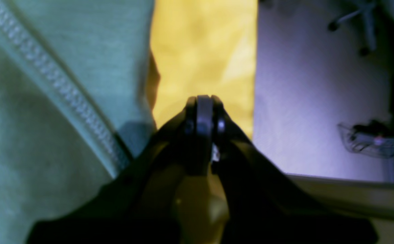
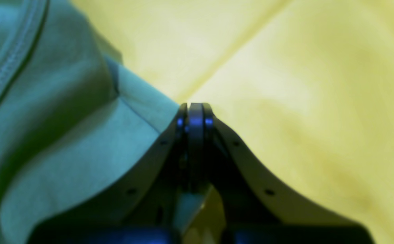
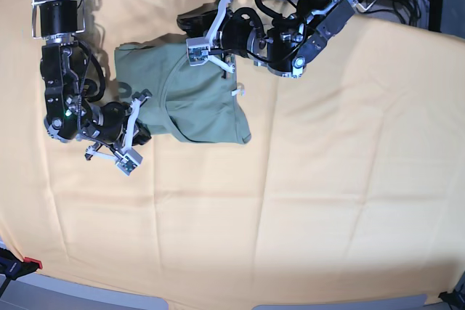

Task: Fold the T-shirt properly
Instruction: 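Press and square the folded bundle with both grippers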

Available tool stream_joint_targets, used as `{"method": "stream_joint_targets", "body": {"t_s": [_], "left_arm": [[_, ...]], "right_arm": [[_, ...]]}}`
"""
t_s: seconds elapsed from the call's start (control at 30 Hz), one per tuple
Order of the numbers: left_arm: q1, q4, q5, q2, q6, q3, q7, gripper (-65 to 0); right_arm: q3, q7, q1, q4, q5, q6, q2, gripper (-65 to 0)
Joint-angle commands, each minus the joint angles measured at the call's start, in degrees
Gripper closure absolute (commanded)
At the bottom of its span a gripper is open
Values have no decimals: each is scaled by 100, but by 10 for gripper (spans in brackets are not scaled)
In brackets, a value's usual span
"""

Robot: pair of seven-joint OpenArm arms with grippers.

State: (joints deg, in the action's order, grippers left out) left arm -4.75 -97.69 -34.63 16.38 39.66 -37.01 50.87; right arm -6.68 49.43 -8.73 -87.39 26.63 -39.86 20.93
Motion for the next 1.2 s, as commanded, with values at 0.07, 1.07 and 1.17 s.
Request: {"method": "stream_joint_targets", "body": {"t_s": [0.07,1.07,1.17], "left_arm": [[-122,-92,330,-20,-184,33,-323,0],[-2347,1207,2159,190,-1510,310,-1440,0],[-2267,1207,1134,190,-1045,767,-1150,0]], "right_arm": [[-155,-79,-144,-92,4,-14,184,0],[933,804,573,-98,2721,317,1207,0],[1344,487,573,-98,2361,354,1117,0]]}}
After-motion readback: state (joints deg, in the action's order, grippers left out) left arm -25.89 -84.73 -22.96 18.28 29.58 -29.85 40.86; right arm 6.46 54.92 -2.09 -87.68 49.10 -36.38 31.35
